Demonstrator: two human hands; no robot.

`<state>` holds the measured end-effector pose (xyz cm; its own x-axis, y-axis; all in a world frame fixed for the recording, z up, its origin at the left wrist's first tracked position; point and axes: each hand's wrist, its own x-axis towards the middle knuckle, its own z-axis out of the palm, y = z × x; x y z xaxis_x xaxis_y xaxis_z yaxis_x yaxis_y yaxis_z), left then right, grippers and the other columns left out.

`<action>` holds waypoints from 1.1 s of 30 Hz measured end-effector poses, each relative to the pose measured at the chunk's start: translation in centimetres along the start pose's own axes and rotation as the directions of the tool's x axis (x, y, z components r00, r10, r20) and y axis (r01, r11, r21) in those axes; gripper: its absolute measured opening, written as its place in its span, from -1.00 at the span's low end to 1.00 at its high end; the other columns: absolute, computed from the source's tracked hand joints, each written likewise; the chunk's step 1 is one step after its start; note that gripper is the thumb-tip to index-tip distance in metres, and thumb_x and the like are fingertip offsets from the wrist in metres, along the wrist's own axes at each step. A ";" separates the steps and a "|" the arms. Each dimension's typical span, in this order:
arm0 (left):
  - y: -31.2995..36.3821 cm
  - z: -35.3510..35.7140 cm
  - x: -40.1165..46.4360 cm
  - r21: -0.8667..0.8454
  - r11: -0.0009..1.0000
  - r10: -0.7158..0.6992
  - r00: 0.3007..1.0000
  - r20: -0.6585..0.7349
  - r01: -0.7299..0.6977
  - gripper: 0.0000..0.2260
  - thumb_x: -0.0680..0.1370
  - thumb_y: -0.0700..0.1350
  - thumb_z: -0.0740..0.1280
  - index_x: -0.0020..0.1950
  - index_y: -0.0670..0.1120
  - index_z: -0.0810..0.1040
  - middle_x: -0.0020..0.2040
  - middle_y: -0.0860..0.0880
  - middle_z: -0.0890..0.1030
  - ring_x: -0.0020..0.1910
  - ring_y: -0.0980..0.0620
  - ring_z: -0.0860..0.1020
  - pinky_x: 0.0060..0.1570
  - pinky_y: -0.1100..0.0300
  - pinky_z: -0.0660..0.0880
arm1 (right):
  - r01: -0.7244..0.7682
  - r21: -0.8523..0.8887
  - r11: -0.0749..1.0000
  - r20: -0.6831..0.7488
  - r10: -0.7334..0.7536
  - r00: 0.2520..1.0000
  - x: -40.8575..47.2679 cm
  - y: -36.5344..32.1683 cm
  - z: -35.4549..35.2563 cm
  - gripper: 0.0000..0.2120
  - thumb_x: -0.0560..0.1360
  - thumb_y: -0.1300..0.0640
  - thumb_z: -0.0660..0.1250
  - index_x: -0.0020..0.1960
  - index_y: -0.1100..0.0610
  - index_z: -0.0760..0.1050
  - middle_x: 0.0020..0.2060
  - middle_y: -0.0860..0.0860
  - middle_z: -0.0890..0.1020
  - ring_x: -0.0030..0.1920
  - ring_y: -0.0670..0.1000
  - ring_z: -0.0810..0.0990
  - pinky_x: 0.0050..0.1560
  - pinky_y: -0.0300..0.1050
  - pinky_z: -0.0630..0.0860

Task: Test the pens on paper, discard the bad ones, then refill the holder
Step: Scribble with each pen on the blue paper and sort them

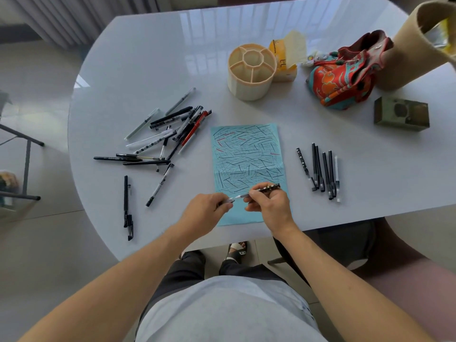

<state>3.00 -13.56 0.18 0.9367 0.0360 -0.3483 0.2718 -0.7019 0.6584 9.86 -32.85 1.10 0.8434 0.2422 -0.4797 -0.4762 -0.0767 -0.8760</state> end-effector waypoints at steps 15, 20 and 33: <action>1.6 0.8 1.0 -0.078 0.996 0.038 0.999 0.002 -0.038 -0.88 0.59 0.00 0.33 -0.09 0.01 0.60 -0.30 0.15 0.62 -0.31 0.20 0.56 -0.22 0.13 0.51 | -0.039 -0.183 0.982 0.129 0.064 0.990 1.9 -0.9 -0.2 -0.88 0.61 0.18 0.38 -0.07 0.19 0.60 -0.25 0.12 0.70 -0.32 0.04 0.62 -0.15 0.02 0.70; -0.8 -0.6 1.9 0.008 1.000 -0.020 0.999 -0.044 0.020 -0.61 0.57 0.10 0.36 0.38 0.07 0.49 0.23 0.11 0.60 0.24 0.11 0.51 0.25 0.10 0.46 | -0.094 -0.624 0.776 -0.127 0.018 0.992 8.0 -4.4 -5.9 -0.90 0.62 0.15 0.30 0.03 0.17 0.55 -0.07 0.20 0.67 -0.20 0.06 0.60 -0.17 0.02 0.64; -6.5 -3.0 -1.4 -0.020 0.985 -0.173 0.980 -0.102 0.172 -0.69 0.52 -0.13 0.36 0.25 0.06 0.56 0.32 0.09 0.43 0.13 0.07 0.49 0.21 0.12 0.46 | 0.183 -0.928 0.325 0.085 -0.293 0.952 11.7 -4.7 -1.0 -0.77 0.51 0.19 0.38 0.16 0.14 0.58 0.07 0.11 0.59 -0.08 0.10 0.55 -0.06 -0.05 0.47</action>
<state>0.55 -6.92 -1.64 0.8929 0.2296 -0.3873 0.4334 -0.6711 0.6014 22.24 -30.63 -0.45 0.9214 0.3355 -0.1961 0.2305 -0.8781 -0.4193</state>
